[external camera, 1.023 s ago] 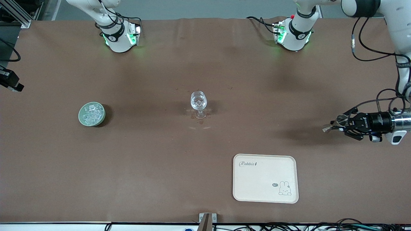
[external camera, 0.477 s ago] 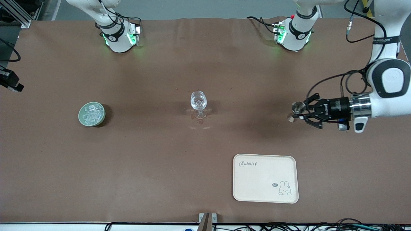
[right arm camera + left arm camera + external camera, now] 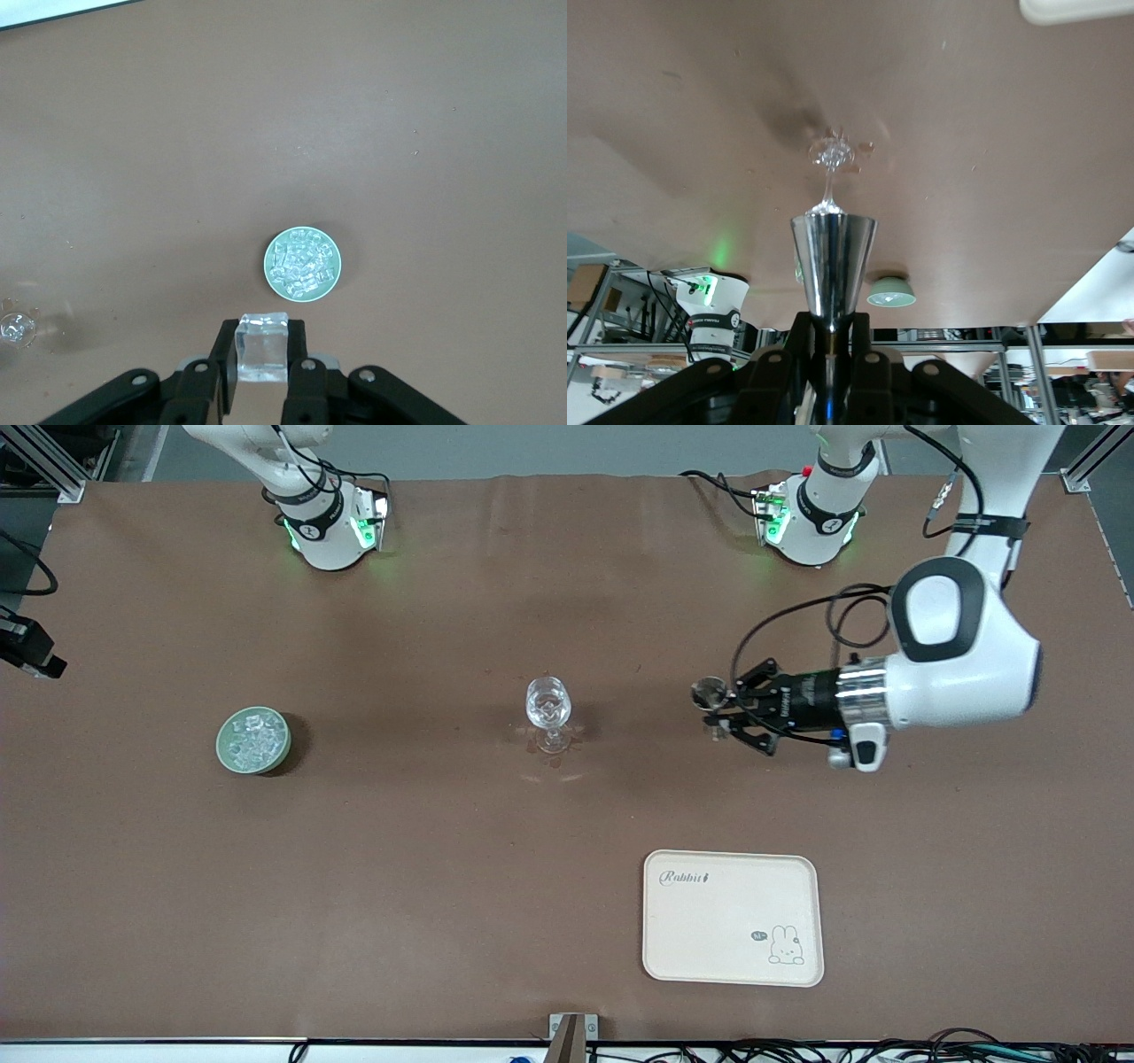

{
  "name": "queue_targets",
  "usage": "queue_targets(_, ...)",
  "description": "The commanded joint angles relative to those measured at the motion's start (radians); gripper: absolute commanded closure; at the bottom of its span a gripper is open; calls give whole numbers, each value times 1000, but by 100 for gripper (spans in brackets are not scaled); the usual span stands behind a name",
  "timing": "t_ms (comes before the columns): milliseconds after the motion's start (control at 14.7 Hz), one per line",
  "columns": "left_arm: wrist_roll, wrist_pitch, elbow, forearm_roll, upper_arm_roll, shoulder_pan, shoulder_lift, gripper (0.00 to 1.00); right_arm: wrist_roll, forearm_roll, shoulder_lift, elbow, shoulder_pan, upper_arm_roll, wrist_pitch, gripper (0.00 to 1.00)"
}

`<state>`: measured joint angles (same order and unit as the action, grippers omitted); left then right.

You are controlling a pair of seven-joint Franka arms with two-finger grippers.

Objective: Pour wine and add ice with both arms
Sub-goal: 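Carry the jigger with the left gripper over the wine glass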

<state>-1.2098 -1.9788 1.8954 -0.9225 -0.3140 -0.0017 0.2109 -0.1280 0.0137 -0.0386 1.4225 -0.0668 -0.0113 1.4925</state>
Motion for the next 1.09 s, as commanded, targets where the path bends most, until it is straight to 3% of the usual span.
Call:
queue_targets(0,-37,-66,14,60,-77,6,-5,100,5,-11,5,4,2,-1,14,100)
queue_targets(205,-71,-129,30,109,-152,0,15,100,25,-11,5,4,2,-1,21,100)
queue_targets(614,-120,-274,28,148,-237,-18,87,100,27,-11,5,4,4,-1,20,99)
queue_targets(1023,-230,-396,-19,235,-249,-87,188,100,27,-11,5,4,7,-1,22,99)
